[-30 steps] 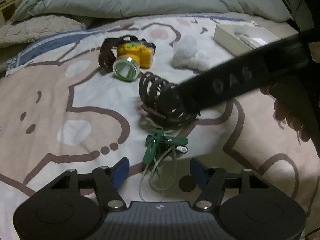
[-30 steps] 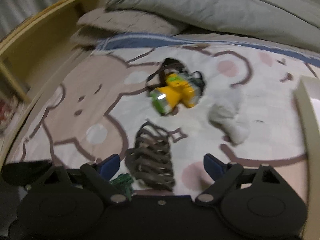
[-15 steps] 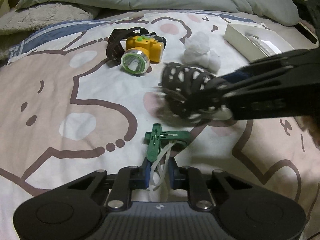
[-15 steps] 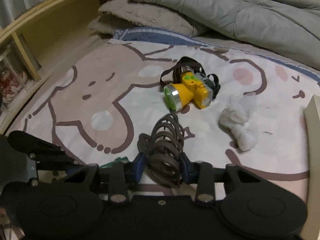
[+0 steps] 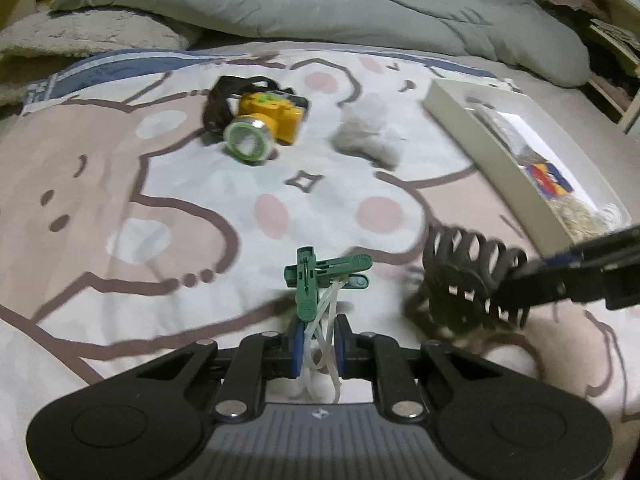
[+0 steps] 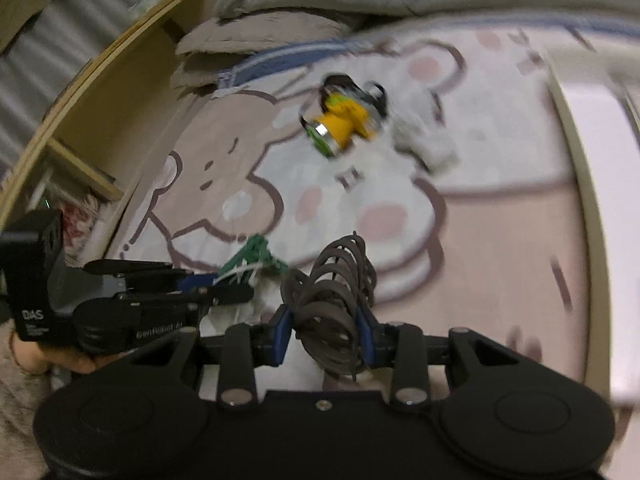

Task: Organize objects
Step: 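Grasp the brown claw clip with the right tool while the left tool grasps the green clothespin, then carry the claw clip and clothespin with both tools over the tray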

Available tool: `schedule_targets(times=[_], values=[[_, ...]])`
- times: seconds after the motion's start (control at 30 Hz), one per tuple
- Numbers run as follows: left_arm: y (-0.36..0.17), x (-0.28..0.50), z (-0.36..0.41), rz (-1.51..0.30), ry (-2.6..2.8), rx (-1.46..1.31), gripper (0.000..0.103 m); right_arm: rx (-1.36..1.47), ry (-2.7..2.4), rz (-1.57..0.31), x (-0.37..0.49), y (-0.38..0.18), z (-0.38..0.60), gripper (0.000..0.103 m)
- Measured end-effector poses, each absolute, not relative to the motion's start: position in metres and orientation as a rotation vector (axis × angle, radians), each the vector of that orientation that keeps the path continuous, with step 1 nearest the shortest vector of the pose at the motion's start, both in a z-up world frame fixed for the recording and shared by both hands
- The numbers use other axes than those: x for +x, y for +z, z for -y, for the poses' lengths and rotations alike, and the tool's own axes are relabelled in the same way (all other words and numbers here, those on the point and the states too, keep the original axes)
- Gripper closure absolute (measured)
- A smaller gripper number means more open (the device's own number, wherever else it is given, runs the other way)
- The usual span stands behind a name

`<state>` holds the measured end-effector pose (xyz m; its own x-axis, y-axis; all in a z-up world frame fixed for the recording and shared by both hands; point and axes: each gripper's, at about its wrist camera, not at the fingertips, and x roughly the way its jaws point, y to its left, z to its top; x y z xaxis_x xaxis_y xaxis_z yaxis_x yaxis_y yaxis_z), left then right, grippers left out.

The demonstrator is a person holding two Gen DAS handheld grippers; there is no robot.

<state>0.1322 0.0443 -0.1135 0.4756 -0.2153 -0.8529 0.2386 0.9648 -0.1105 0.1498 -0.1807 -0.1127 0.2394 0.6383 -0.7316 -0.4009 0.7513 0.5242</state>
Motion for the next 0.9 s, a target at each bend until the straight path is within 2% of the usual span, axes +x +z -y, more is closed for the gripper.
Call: schedule_targets(times=[0.13,0.23,0.37,0.6,0.7,0.9], values=[[-0.106,0.123,-0.028,-1.026,-0.324,0.019,0.086,0.39,0.683,-1.197,0.134,-0.121,0.215,0.067],[-0.102,0.116,-0.014,-1.019,-0.352,0.007,0.086,0.395,0.65,-1.208,0.122,-0.123,0.23,0.066],[-0.098,0.109,0.004,-1.016,-0.383,-0.001,0.086,0.291,0.566,-1.178,0.114,-0.12,0.242,0.055],[-0.098,0.102,0.024,-1.014,-0.408,-0.002,0.086,0.097,0.55,-1.049,0.111,-0.1,0.256,0.045],[-0.101,0.102,0.03,-1.017,-0.414,-0.012,0.086,-0.044,0.63,-0.96,0.101,-0.087,0.246,0.045],[-0.108,0.103,0.041,-1.038,-0.424,-0.004,0.086,-0.154,0.752,-0.914,0.089,-0.082,0.226,0.043]])
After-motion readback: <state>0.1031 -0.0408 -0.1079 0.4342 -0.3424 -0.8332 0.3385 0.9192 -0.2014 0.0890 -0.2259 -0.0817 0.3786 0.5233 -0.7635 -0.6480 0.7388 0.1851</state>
